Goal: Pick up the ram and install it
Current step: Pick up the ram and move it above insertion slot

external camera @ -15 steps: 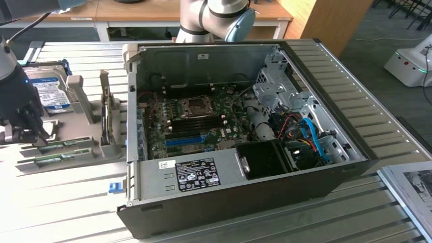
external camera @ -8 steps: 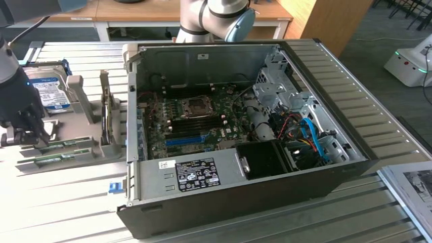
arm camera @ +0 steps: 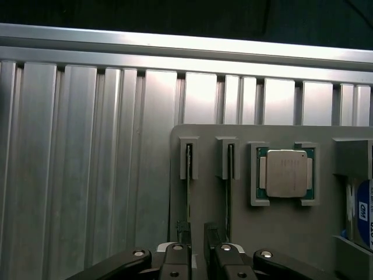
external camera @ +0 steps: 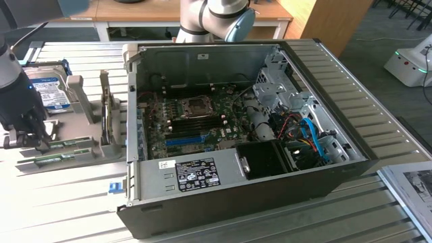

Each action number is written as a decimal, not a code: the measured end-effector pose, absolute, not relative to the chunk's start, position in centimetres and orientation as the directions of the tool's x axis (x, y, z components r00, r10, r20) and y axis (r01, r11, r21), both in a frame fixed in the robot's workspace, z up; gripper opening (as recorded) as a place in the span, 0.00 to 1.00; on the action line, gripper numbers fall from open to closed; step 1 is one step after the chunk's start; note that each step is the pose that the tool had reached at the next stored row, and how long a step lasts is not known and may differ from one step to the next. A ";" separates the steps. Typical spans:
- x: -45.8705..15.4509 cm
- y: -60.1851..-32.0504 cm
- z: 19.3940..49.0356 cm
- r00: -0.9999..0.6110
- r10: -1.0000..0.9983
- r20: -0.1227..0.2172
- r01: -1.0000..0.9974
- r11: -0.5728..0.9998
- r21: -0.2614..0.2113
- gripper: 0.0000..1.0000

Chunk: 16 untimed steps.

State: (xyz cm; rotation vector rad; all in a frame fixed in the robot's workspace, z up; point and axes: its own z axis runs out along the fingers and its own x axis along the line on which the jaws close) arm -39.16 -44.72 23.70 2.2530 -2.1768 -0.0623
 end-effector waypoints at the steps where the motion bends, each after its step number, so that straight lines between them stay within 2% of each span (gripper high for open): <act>1: -39.2 -44.7 23.6 0.034 -0.999 -0.023 -0.999 -0.035 0.033 0.24; 16: -39.2 -44.7 22.3 0.034 -0.999 -0.023 -0.999 -0.035 0.033 0.24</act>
